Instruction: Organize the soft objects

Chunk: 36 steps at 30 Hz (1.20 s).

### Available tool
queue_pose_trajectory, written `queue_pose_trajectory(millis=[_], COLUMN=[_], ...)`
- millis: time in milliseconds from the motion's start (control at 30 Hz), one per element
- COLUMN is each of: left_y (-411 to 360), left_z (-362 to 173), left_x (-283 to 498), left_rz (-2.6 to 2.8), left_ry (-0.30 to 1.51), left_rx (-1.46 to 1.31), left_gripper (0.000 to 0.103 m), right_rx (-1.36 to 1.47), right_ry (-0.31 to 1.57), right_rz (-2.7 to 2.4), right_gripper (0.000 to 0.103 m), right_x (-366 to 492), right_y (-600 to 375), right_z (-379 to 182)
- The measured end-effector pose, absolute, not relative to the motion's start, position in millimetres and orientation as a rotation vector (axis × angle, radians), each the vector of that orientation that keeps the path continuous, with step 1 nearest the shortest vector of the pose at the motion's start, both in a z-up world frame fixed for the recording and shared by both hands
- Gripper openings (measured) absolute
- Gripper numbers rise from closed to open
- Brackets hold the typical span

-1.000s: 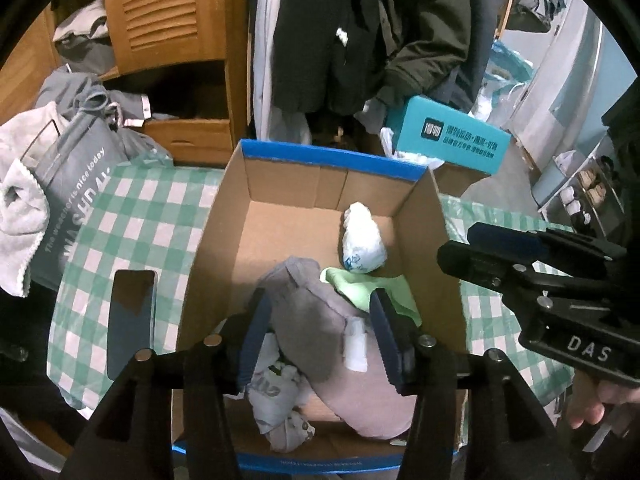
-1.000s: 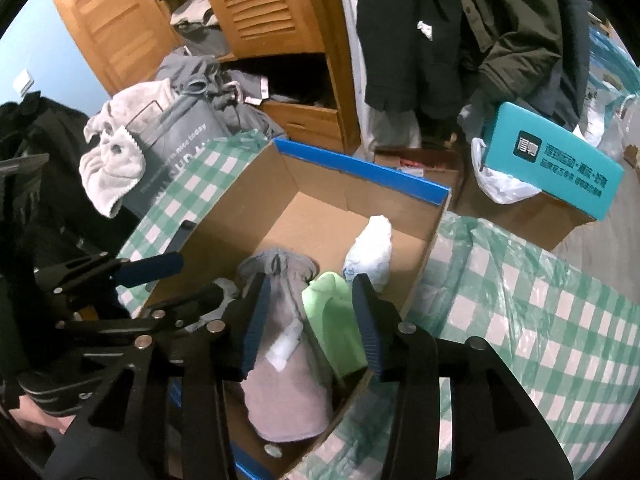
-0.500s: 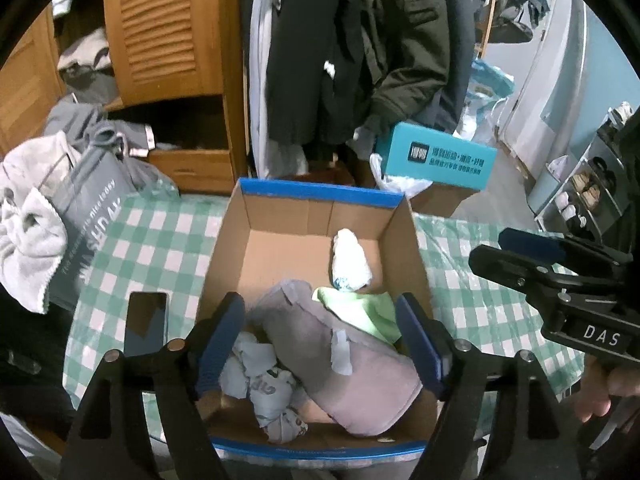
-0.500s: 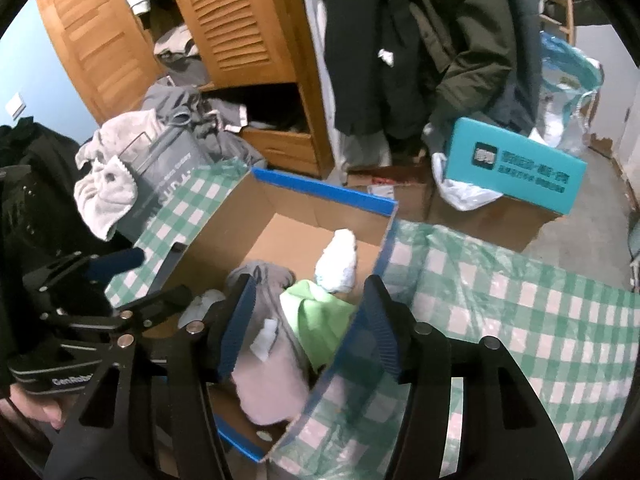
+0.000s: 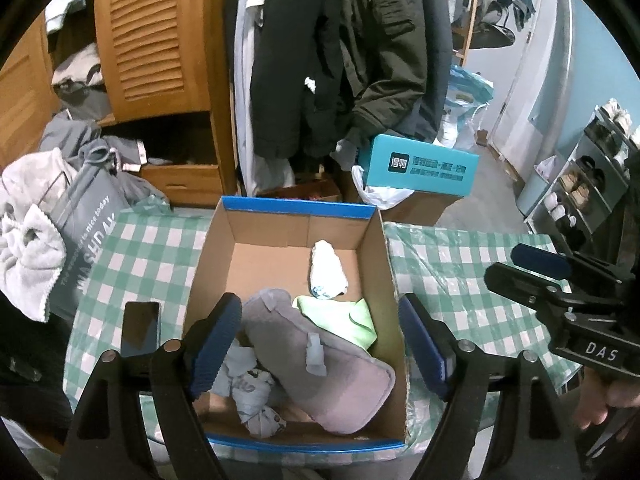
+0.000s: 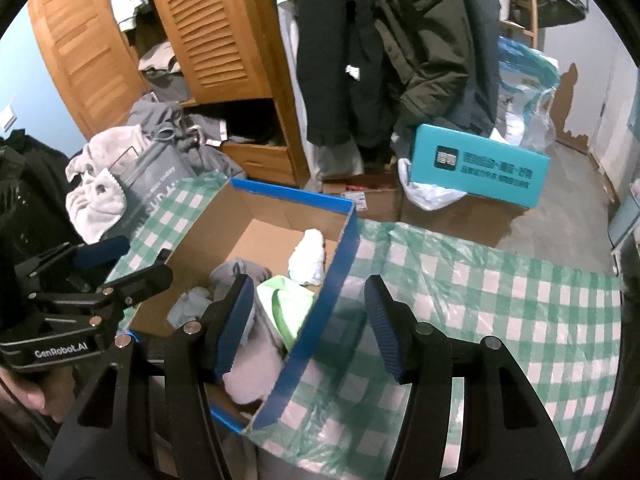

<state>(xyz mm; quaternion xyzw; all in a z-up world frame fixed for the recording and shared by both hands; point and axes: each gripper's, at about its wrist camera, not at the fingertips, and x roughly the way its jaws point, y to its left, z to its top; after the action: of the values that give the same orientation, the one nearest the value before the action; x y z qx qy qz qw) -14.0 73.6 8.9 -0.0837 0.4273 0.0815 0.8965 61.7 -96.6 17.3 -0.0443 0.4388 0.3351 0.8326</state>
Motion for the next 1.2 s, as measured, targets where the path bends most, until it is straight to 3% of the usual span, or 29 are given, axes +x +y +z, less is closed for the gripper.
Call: queue_pose_trajectory(millis=[67,1200], left_y=[69.7,40.7], left_z=[10.3,8.7], left_x=[-14.9,-9.9], left_rz=[0.175,0.156], left_ry=[0.875,0.877], left_rx=[-0.153,-0.084], left_gripper=[0.089,0.090], right_rx=[-0.092,-0.114], right_ry=[0.928,0.936], right_rz=[0.701,0.636], right_gripper=[0.056,0.057], right_x=[60.3,58.4], right_y=[-103.7,-134.5], right_z=[17.8,12.1])
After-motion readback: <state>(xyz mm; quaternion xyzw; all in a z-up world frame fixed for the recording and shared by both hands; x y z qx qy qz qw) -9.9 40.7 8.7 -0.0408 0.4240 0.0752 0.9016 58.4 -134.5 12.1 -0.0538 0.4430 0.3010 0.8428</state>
